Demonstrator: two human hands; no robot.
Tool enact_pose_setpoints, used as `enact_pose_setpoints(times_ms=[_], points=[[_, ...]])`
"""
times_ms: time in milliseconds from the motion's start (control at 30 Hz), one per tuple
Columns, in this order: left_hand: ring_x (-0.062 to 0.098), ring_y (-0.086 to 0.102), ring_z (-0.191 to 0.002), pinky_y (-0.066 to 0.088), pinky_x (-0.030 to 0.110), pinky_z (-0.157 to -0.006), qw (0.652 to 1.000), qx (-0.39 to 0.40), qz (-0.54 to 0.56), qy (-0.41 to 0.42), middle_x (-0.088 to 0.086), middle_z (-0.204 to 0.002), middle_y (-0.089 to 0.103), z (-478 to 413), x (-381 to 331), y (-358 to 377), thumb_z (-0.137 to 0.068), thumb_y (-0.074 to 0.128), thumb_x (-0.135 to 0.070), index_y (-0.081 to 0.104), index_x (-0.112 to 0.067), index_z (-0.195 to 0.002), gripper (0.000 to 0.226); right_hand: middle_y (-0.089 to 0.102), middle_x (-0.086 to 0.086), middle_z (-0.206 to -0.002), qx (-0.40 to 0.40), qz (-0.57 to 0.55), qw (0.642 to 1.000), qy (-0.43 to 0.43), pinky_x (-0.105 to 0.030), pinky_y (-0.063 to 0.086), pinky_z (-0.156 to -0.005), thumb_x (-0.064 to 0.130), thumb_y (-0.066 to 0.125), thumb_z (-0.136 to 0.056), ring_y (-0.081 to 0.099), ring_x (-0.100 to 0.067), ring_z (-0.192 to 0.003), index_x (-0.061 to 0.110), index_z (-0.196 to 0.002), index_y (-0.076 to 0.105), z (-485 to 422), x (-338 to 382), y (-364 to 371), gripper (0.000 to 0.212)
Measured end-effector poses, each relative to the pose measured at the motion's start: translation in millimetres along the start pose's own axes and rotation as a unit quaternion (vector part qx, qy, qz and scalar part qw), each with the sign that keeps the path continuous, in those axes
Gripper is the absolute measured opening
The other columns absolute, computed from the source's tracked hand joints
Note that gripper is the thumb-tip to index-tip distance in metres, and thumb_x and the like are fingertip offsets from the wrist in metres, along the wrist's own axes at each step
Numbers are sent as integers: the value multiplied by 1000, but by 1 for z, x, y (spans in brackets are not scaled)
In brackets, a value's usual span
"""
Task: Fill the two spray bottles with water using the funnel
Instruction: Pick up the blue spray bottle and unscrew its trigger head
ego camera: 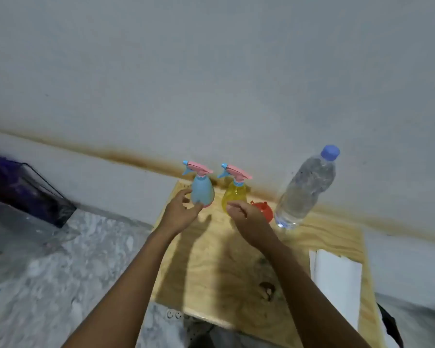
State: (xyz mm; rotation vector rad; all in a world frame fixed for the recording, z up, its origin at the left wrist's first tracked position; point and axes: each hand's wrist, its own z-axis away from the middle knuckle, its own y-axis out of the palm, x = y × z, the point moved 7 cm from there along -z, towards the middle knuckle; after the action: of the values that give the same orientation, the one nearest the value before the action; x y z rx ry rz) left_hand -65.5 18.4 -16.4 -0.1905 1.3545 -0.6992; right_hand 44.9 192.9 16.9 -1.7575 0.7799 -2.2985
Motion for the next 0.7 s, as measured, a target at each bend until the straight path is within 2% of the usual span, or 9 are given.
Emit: enact_pose_setpoints(times_ms=[67, 133, 233, 300, 367, 467, 533, 633, 700], points=[[24, 55, -117, 40, 25, -84, 1000, 5, 1, -18, 8, -135, 54, -19, 6, 5, -86, 73, -29, 41, -17, -146, 68, 66, 4, -118, -7, -2, 1000, 8, -19, 46, -87, 35, 53, -99, 58, -5, -102, 19, -127, 62, -19, 3, 14, 34], [29, 53, -125, 40, 26, -86, 1000, 15, 4, -24, 11, -140, 50, -41, 16, 16, -81, 78, -28, 37, -10, -148, 80, 61, 10, -114, -3, -6, 1000, 25, -9, 43, -82, 33, 51, -101, 55, 3, -97, 17, -130, 59, -35, 3, 28, 34], [37, 54, -124, 49, 42, -91, 1000, 9, -22, -5, 17, -134, 55, -74, 26, 27, -62, 85, -45, 40, -6, -143, 100, 58, 16, -108, -1, -28, 998, 58, 1, 39, -75, 28, 52, -101, 52, 12, -90, 19, -131, 57, -64, -2, 48, 33], [37, 49, -126, 45, 44, -96, 999, 14, -42, 3, 18, -137, 52, -91, 33, 36, -68, 87, -37, 38, -3, -144, 97, 63, 17, -115, -6, -38, 997, 67, -15, 46, -95, 30, 54, -98, 57, 8, -101, 24, -131, 57, -81, -2, 60, 34], [32, 52, -125, 44, 40, -95, 999, 19, -32, 8, 14, -136, 55, -102, 36, 41, -69, 82, -44, 42, -6, -143, 93, 63, 14, -125, -13, -45, 997, 68, -30, 47, -102, 28, 53, -96, 58, 1, -111, 27, -133, 55, -94, -3, 71, 37], [22, 66, -108, 46, 26, -82, 1000, 23, -2, 6, 6, -117, 67, -121, 60, 52, -61, 58, -68, 59, -8, -127, 89, 56, 18, -123, -34, -40, 998, 47, -8, 42, -91, 15, 52, -97, 54, 12, -105, 24, -137, 51, -106, 6, 78, 42], [22, 64, -112, 44, 23, -86, 999, 27, 36, -7, 7, -121, 66, -124, 70, 53, -67, 63, -59, 57, -5, -130, 84, 52, 13, -129, -40, -31, 998, 43, -3, 35, -91, 15, 52, -98, 47, 7, -115, 20, -142, 46, -111, 8, 83, 45], [29, 62, -116, 40, 21, -86, 999, 38, 31, -6, 14, -127, 64, -123, 69, 50, -80, 77, -21, 51, -4, -135, 64, 52, 1, -141, -44, -42, 997, 49, -19, 36, -101, 19, 52, -98, 47, -8, -128, 18, -143, 44, -115, 8, 92, 46], [27, 63, -114, 42, 23, -85, 998, 40, 49, 18, 11, -124, 65, -124, 66, 47, -75, 78, -30, 53, -5, -134, 69, 51, -1, -143, -47, -35, 997, 46, -22, 36, -102, 23, 52, -98, 47, -11, -130, 18, -143, 44, -115, 11, 94, 47]])
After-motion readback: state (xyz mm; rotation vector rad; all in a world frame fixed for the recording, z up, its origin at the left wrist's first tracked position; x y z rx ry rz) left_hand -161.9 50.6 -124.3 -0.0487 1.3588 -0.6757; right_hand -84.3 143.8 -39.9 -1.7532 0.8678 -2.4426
